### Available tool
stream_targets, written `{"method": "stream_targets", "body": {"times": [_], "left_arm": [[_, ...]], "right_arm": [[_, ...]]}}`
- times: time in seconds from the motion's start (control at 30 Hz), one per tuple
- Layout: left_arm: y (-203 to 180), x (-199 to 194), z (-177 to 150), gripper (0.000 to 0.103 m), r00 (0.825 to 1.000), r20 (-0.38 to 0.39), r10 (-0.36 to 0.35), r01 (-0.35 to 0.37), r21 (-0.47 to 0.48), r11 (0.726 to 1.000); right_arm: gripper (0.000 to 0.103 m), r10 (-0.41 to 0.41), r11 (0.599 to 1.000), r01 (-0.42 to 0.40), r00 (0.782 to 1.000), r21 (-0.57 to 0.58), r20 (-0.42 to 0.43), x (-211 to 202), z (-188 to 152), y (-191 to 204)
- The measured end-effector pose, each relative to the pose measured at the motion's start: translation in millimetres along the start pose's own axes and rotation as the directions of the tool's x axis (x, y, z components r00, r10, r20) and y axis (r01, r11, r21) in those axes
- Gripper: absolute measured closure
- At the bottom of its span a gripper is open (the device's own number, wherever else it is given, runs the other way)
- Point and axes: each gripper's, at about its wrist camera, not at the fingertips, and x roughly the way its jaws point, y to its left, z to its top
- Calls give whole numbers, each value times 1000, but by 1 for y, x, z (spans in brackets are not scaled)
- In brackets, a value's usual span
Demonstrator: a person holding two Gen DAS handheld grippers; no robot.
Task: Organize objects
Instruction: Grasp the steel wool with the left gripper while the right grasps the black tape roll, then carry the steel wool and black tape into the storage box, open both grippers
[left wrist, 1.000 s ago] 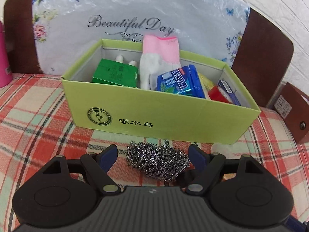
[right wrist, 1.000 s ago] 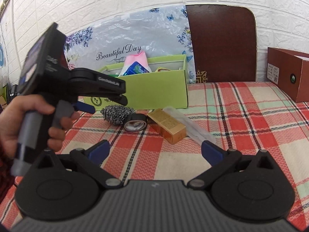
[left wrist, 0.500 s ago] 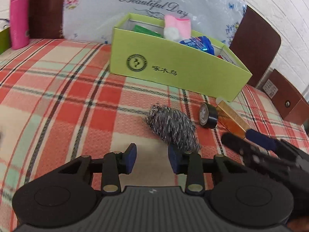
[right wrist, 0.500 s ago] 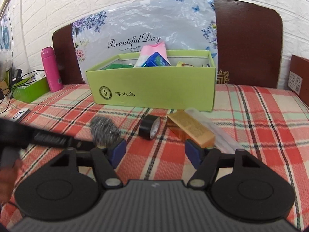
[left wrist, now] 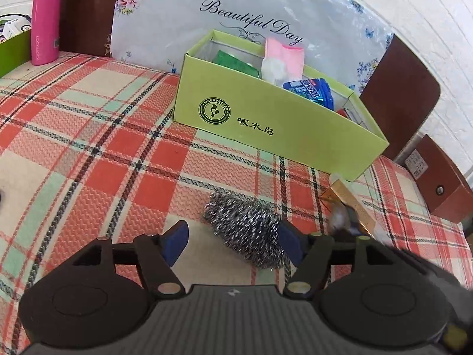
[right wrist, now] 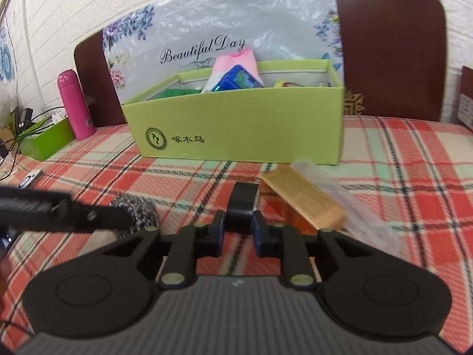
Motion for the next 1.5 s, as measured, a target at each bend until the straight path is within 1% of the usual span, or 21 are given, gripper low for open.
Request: {"method": "stream_targets", "body": {"times": [0.1, 0.17, 0.2, 0.23, 0.27, 0.3, 0.33, 0.4, 0.47, 0.53, 0.6, 0.7, 0.83, 0.87, 0.9, 0.93, 1.0, 1.03, 1.1, 1.3, 1.5], "left_arm": [[-11, 16, 3, 29, 1000, 3, 23, -23, 18, 1000], [-14, 25, 4, 31, 1000, -1, 10, -10, 23, 1000], [-15, 26, 3, 43, 1000, 2, -6, 6, 31, 999], [-17, 27, 2, 51, 1000, -2, -25, 25, 54, 998], [-18, 25, 1, 52, 999, -15, -35, 36, 84, 996], [-19, 22, -1, 55, 999, -18, -40, 42, 113, 993], [-19, 18, -3, 55, 999, -20, -45, 47, 130, 990], [-16, 10, -7, 54, 999, -20, -44, 46, 124, 991], [-10, 5, -10, 47, 999, -10, -34, 34, 89, 995], [-5, 4, -11, 35, 1000, 5, -26, 26, 51, 998], [-2, 6, -10, 34, 1000, 5, -6, 6, 26, 1000], [1, 10, -9, 32, 1000, -3, -4, 4, 1, 1000], [0, 10, -11, 32, 1000, 8, -1, 1, 22, 1000], [-1, 10, -11, 33, 1000, 8, -3, 3, 24, 1000], [-1, 10, -11, 38, 1000, 7, -8, 8, 26, 1000], [-2, 10, -11, 46, 1000, 0, -17, 17, 31, 999], [-4, 11, -10, 50, 1000, -13, -15, 15, 47, 999], [-7, 11, -11, 54, 1000, -15, -5, 6, 64, 998], [-10, 10, -11, 57, 1000, -22, -3, 4, 84, 996], [-15, 4, -10, 59, 1000, -20, 5, -3, 112, 994], [-18, -5, -3, 59, 1000, -2, 1, -1, 121, 993]], "right_arm": [[85, -8, 1000, 8, 1000, 9, -7, -25, -13, -11], [84, -11, 1000, 12, 1000, 17, -22, -36, -22, -16], [84, -12, 1000, 13, 1000, 20, -25, -40, -25, -18], [84, -14, 1000, 15, 1000, 21, -26, -44, -27, -18], [84, -15, 1000, 15, 1000, 16, -26, -46, -29, -18], [84, -15, 1000, 15, 1000, 9, -26, -48, -29, -18], [84, -17, 1000, 17, 1000, 4, -23, -48, -30, -17], [84, -24, 1000, 24, 1000, 1, -19, -47, -29, -15], [84, -34, 999, 34, 999, -9, -14, -45, -28, -12], [79, -33, 999, 33, 999, -15, -14, -44, -28, -11], [74, -36, 999, 36, 999, -13, -15, -43, -28, -11], [74, -44, 999, 44, 999, -11, -20, -41, -28, -11], [74, -51, 999, 50, 999, -13, -21, -38, -28, -10], [74, -52, 999, 52, 998, -15, -22, -37, -27, -10], [74, -52, 999, 51, 998, -17, -22, -36, -27, -9], [74, -49, 999, 49, 999, -19, -22, -35, -27, -9], [74, -47, 999, 47, 999, -26, -27, -32, -27, -8], [75, -44, 999, 43, 999, -30, -31, -31, -27, -7], [85, -36, 999, 34, 999, -36, -39, -30, -27, -6], [85, -25, 999, 24, 1000, -47, -15, -37, -23, -2], [85, -10, 997, 13, 999, -74, 46, -46, -6, 3]]}}
